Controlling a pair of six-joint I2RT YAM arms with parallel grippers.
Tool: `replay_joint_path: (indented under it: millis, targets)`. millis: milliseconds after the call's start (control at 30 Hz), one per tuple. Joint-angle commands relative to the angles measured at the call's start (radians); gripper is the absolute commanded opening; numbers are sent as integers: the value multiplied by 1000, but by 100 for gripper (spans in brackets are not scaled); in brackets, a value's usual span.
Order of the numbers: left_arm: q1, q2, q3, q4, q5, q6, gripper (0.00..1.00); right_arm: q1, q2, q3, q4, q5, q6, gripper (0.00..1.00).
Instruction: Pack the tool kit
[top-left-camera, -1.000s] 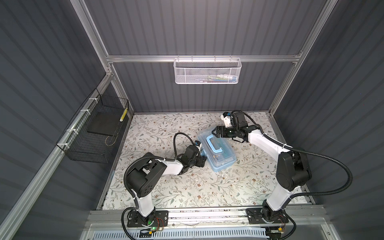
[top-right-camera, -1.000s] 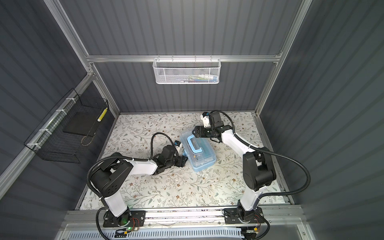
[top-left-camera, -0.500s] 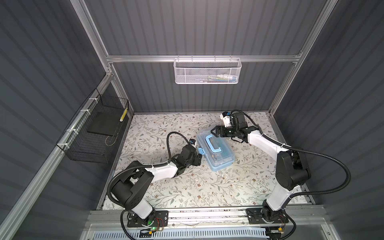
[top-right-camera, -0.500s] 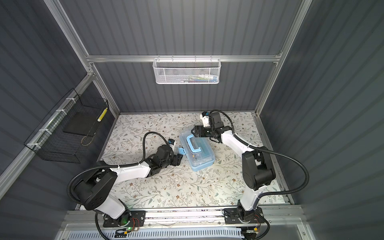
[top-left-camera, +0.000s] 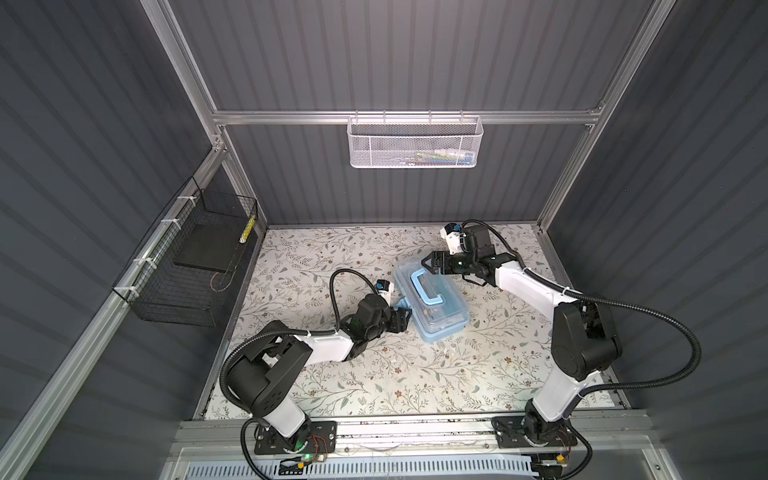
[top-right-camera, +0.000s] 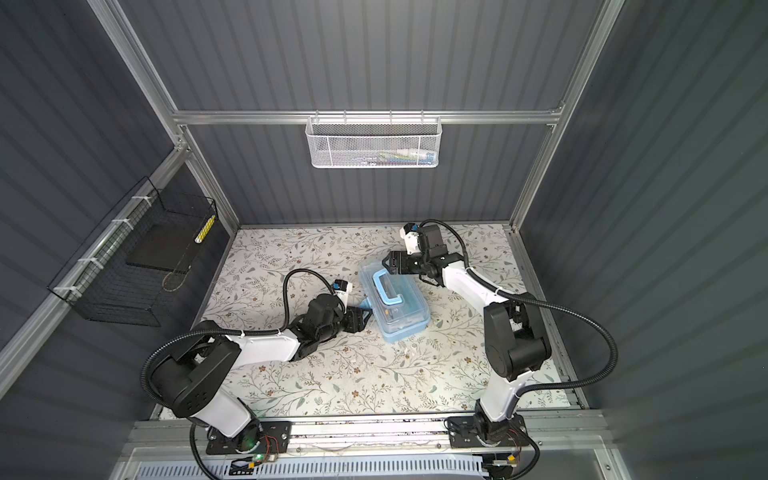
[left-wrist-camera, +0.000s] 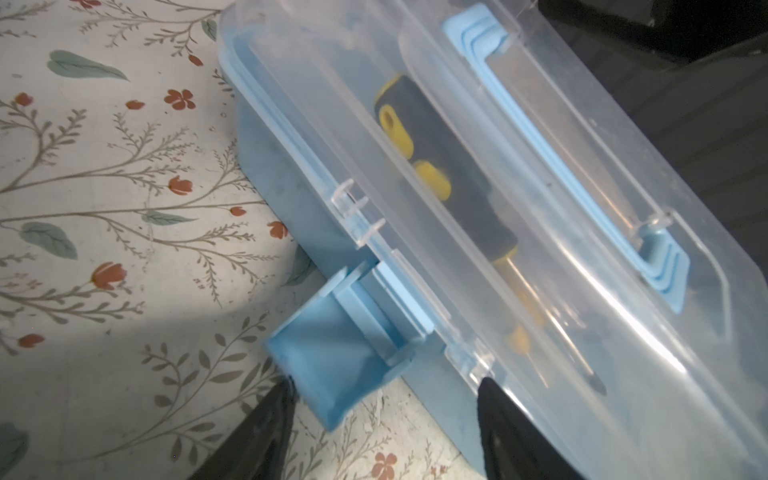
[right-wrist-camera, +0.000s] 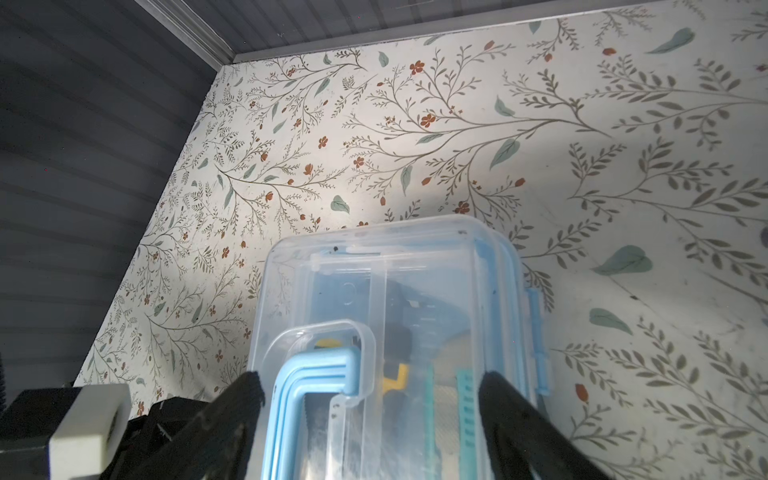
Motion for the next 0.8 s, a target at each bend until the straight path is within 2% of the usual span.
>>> replay_joint_path:
  millis: [0,100,333,433,767]
  targets:
    - [8,12,4,57,43,-10,69,10,14,-32,-54,-60,14,84]
    - [8,5,38,-82,2,54,67,11,15,-32,-52,-64,19,84]
    - [5,6,71,-275,-119,195,70,11,22,-25,-50,-72,23,84]
    - [5,33,72,-262,-123,213,74,13,27,-23,-51,-74,25,84]
    - [3,141,128,-141,-9,201,82,15,40,-18,-54,-77,28,83]
